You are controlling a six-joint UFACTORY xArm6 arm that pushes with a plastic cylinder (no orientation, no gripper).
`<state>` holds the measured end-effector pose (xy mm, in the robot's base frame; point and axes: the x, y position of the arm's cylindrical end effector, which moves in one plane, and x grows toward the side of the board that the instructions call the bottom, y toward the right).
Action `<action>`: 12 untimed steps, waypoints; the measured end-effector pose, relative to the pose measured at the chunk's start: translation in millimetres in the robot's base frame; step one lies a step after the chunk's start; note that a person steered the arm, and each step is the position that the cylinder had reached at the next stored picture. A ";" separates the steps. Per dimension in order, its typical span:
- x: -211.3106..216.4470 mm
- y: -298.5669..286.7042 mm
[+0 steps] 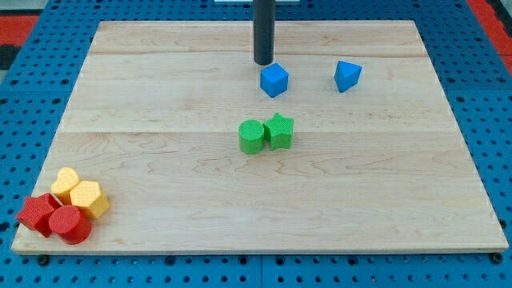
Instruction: Slide blue cube towards the green star
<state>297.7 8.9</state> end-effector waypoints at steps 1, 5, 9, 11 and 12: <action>22.6 -0.1; 49.9 26.3; 77.7 65.1; 77.6 -8.0; 77.6 -15.1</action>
<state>375.3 -6.2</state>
